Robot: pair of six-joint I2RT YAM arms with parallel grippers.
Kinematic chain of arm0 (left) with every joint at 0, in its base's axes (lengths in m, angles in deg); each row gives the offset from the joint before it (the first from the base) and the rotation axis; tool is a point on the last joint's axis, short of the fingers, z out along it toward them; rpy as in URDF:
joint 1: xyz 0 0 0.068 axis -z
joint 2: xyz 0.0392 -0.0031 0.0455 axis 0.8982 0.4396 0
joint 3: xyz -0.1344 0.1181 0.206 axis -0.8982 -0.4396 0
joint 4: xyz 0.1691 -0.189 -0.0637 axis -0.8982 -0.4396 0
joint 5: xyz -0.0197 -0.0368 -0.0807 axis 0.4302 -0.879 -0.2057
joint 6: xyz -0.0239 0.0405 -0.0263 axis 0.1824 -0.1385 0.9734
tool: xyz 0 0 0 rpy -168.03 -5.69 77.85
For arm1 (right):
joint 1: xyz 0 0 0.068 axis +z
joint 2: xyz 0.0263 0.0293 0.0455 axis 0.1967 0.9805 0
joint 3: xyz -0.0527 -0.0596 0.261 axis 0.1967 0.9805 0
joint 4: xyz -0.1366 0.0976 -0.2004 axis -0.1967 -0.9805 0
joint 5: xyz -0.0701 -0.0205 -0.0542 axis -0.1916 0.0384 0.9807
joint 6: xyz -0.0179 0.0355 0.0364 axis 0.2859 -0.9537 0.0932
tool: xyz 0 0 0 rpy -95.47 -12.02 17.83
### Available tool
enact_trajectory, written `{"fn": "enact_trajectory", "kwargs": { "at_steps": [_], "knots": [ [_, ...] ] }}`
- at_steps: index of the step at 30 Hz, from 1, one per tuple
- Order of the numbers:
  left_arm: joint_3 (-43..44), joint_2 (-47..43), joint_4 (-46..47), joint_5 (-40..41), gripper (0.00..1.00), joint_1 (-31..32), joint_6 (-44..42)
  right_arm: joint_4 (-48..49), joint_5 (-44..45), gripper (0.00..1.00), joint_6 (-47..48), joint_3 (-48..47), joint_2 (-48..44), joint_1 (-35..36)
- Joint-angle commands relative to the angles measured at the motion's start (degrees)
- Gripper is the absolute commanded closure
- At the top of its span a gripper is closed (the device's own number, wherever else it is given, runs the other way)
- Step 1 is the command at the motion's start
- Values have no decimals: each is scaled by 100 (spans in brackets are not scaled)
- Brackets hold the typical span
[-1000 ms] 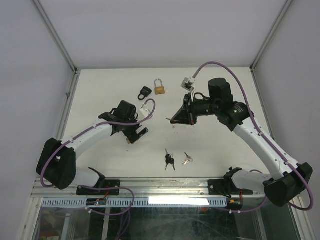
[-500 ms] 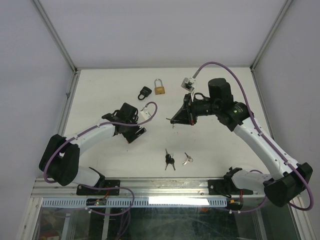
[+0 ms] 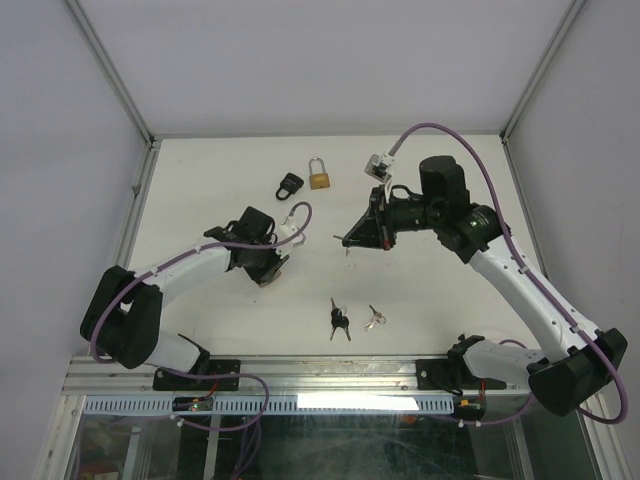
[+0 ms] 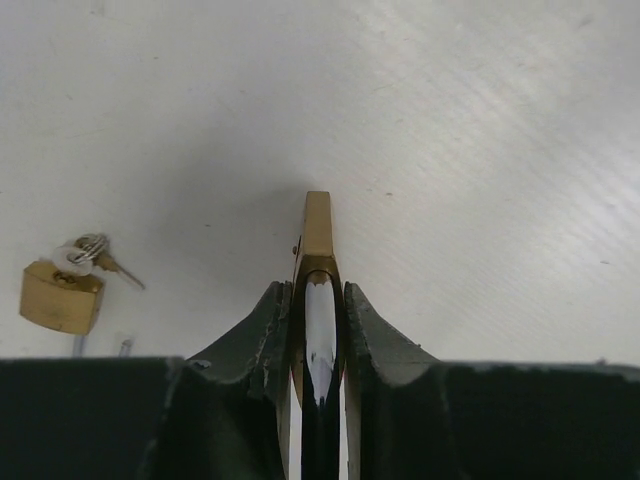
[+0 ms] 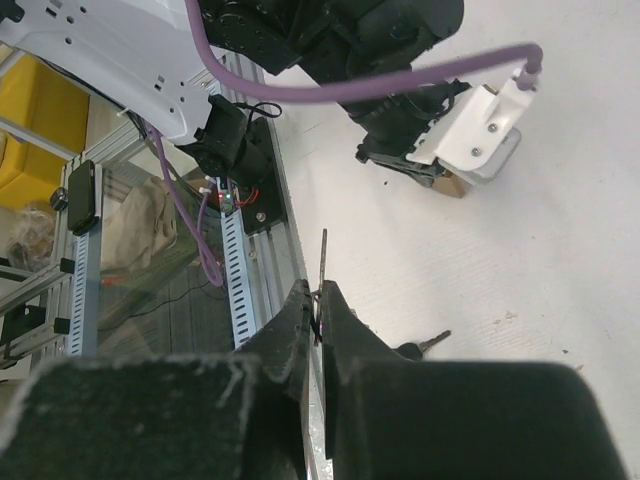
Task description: Unlock with the key
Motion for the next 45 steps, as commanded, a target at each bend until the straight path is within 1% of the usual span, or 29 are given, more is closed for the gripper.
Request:
{"fn": "enact_trajectory", "kwargs": {
  "at_steps": [1,4,6,7,9,11,12,14,15,16,19,21,23,29,31,36,41,45],
  "knots": [
    [553,-991,219,-1551,100,-287,428,201,-300,100,44,-423,-300,-120],
    [834,-1743,847,-2827,100,-526,784,195,-555,100,62,-723,-343,-216],
    [1058,-2065,1725,-3684,100,-610,1410,117,-680,100,95,-1092,-311,-241],
    [1168,-2146,2292,-4100,100,-631,1882,44,-712,100,117,-1318,-253,-243],
    [1366,-2121,3711,-4810,100,-645,3059,-137,-734,100,226,-1763,-162,-240],
    [1496,-1936,5435,-5546,100,-646,4373,-350,-711,100,424,-2200,-81,-244],
    [1679,-1801,5952,-5860,100,-609,4817,-447,-700,100,551,-2398,-51,-241],
    [2209,-1562,6223,-5966,100,-504,4993,-598,-675,100,845,-2674,-21,-240],
    [2337,-1452,6467,-6041,100,-498,5150,-637,-679,100,976,-2767,-11,-244],
    [2690,-1331,6613,-6120,100,-474,5265,-709,-705,100,1113,-2831,9,-246],
    [3452,-1011,6863,-6297,100,-312,5574,-1108,-710,100,1457,-3110,122,-241],
    [3858,-833,6800,-6419,100,-77,5671,-1416,-712,100,1575,-3358,187,-243],
    [4108,-740,6635,-6358,100,81,5749,-1413,-690,100,1612,-3483,121,-246],
    [4151,-690,6703,-5971,100,262,6069,-965,-481,100,1400,-3308,-252,-246],
    [4100,-695,6740,-5830,100,308,6131,-884,-507,100,1338,-3336,-286,-241],
    [4140,-705,6802,-5786,100,318,6170,-760,-706,100,1163,-3223,-358,-241],
    [4158,-739,6651,-5733,100,327,6077,164,-851,100,667,-2871,-503,-244],
    [4078,-782,6621,-5638,100,346,6068,498,-1016,100,392,-2843,-411,-244]
  ]
}}
